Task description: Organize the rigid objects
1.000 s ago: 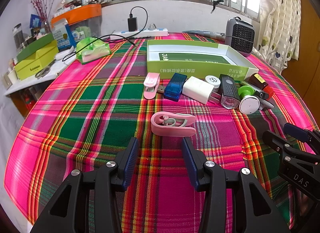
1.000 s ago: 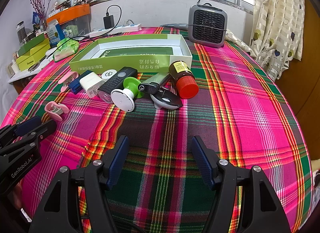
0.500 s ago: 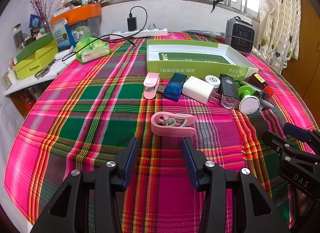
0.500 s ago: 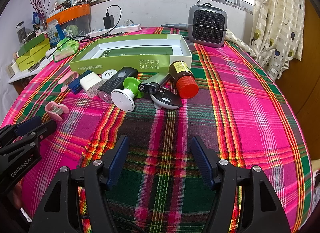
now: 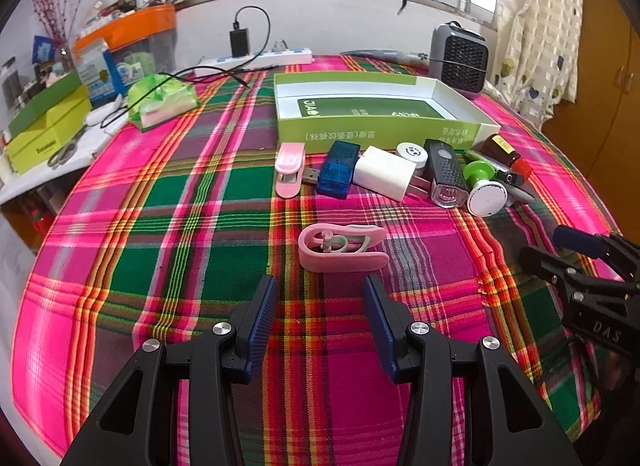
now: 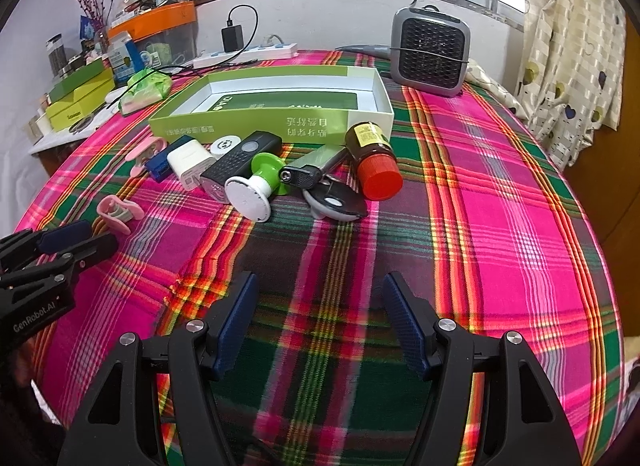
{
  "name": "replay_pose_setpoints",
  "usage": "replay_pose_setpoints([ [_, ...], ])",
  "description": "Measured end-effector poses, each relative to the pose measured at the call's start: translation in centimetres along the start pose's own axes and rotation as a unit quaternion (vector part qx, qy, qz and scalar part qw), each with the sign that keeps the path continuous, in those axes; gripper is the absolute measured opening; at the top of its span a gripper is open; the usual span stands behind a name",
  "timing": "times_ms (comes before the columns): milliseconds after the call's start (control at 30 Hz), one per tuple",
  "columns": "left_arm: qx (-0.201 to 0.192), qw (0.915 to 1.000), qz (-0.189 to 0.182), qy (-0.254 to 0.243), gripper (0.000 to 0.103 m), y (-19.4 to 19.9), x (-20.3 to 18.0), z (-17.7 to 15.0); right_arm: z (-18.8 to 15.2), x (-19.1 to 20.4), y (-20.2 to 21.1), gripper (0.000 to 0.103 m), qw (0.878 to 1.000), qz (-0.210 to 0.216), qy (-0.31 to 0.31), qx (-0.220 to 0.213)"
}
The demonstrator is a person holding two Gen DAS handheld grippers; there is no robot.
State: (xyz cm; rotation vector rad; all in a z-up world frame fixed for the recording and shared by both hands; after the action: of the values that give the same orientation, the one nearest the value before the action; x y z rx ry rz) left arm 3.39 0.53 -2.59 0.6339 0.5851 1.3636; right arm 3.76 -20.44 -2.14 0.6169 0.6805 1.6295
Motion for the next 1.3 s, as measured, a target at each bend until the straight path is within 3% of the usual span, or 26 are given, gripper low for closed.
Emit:
replay_pose_setpoints([
  [133,0.007,0.9993,-0.029,0.023,0.043,0.0,0.9,0.3,0.8,-1.5,0.1,0.065,1.000,-0.001,-0.020,-0.007],
  [467,0.011,0.9978,-0.057,0.033,0.043,0.9,0.3,1.0,4.3,-4.1,0.6,0.065,0.998,-0.010,-0.034,-0.043],
  [833,0.037,0.9977,-0.032,0.047,0.043,-0.8,0.3,1.7,6.3,-5.6,-2.2,0.065,0.999,0.004,-0.038,-0.024],
  [1167,0.041,0.9974,0.013,0.057,0.043,-0.7,3.3,1.5,7.0,-5.5,-3.7,0.065,1.000,0.005,-0.019,-0.006],
  [1300,0.045,0.9964,-0.016,0.070,0.043,-0.9,3.4,1.6,7.0,-5.6,-4.2,0.065,1.000,0.007,-0.022,0.002],
])
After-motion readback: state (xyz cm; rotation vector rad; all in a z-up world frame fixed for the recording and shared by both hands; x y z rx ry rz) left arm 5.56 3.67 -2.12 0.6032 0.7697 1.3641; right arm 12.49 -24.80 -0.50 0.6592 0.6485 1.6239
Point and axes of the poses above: each gripper's, at about its wrist camera, not at the fingertips, and y roughly against the way its jaws point, x to its left, z to its top, the point moved 4 cm from there along -y, roughly the way its jaws point, and after that the axes turned 3 degrees about -x, right-handed, at the moved point
